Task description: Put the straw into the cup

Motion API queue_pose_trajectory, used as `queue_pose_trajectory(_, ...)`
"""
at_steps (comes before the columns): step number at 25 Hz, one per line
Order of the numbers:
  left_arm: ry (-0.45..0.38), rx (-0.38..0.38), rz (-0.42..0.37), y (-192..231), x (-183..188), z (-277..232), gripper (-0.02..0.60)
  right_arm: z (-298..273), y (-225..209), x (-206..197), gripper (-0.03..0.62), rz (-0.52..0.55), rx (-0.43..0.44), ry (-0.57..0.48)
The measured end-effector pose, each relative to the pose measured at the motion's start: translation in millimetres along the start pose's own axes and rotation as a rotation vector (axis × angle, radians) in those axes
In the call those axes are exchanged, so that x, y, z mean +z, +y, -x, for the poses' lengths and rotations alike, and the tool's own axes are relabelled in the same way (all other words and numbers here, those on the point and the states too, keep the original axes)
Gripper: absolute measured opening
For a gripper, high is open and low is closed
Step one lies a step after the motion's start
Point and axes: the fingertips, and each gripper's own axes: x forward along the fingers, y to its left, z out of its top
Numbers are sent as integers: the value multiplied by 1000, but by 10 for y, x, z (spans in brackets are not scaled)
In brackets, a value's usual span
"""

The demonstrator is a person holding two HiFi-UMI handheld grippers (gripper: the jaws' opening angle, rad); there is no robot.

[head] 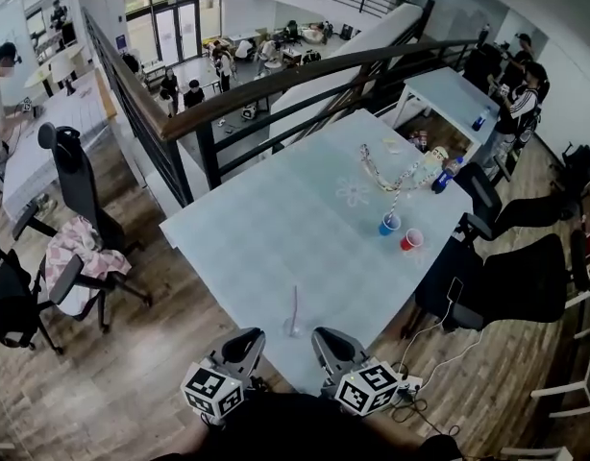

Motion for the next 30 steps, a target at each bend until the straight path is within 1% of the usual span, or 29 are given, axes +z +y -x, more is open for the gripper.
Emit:
queue_pose_trajectory(5, 7, -25, -11, -99, 21, -99, 38, 76, -67, 32, 37, -3, -12, -9)
queue_pose_trajectory(11, 16, -37, -13, -127, 9, -154, 38, 102, -120, 48, 37, -8, -19, -16)
queue_pose_trajectory(30, 33, -31, -8, -112, -50, -209, 38, 95, -185, 9, 37, -26, -16, -8)
